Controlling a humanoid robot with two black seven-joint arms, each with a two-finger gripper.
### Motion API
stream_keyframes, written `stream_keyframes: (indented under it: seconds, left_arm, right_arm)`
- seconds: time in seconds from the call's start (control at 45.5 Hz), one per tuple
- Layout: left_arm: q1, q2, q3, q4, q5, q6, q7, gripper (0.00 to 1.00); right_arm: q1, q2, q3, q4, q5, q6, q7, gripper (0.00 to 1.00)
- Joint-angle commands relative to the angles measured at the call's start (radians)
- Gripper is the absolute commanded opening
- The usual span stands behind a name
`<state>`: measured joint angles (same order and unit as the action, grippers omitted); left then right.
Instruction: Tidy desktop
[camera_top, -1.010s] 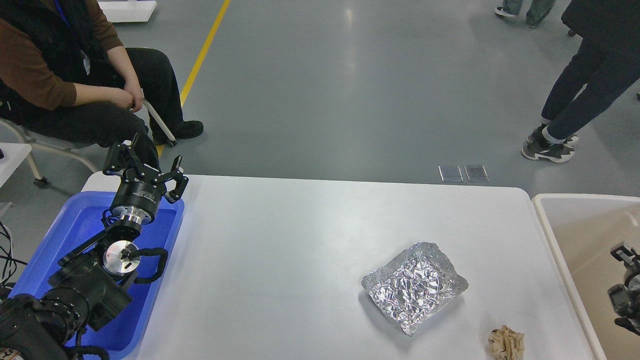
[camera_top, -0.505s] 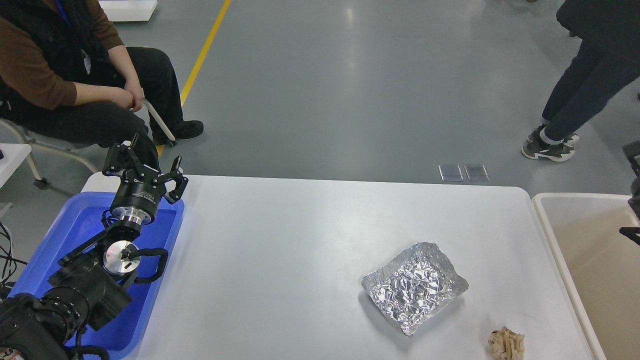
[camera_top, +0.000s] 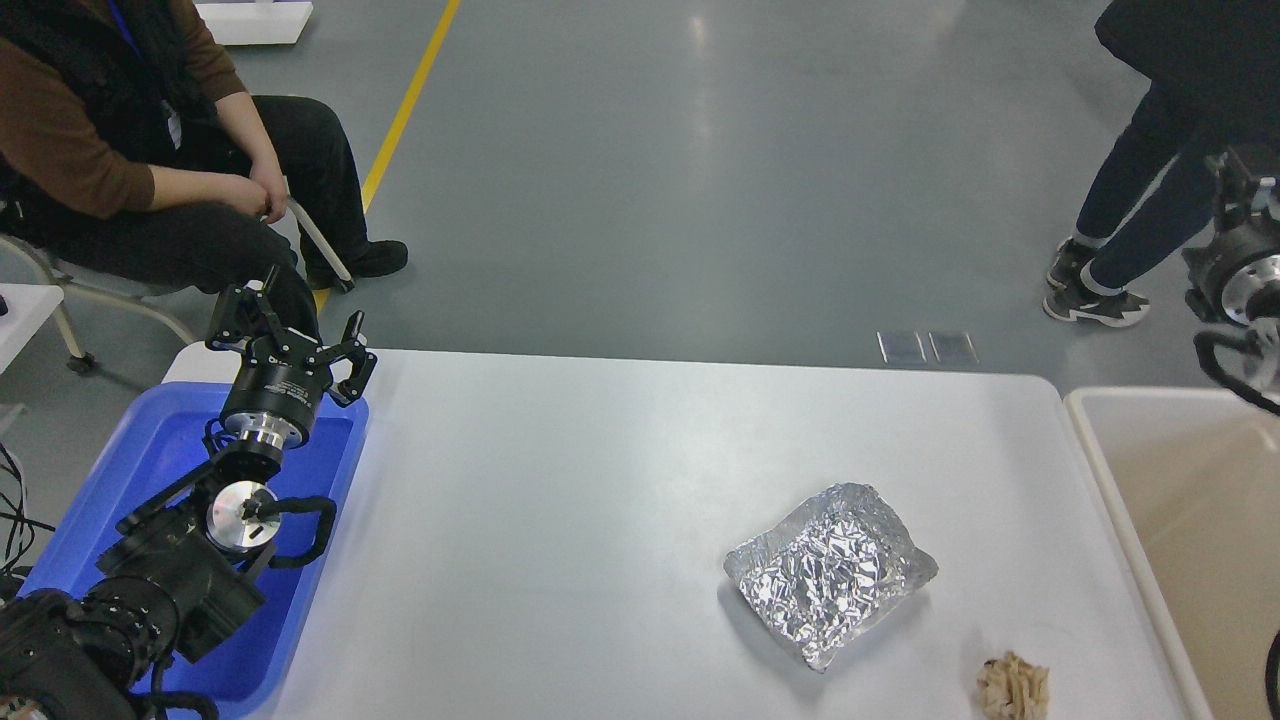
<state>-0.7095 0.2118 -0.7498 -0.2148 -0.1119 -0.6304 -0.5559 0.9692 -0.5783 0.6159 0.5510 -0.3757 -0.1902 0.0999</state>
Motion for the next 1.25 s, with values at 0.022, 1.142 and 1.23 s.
stream_keyframes:
  seconds: [0.022,1.142,1.23]
  left_arm:
    - [0.001,0.0,0.001,0.0,0.0,0.001,-0.001,1.0]
    - [-0.001,0.0,0.001,0.0,0.0,0.001,-0.001,1.0]
    - [0.001,0.0,0.001,0.0,0.0,0.001,0.001,1.0]
  right_arm:
    - [-0.092,-0.006,0.272,0.217,-0.016,0.024,0.024,1.0]
    - [-0.423,0.215,0.459,0.228,-0.012,0.282,0.193,1.0]
    - [-0.422,0.213,0.456,0.227,-0.012,0.284,0.195,1.0]
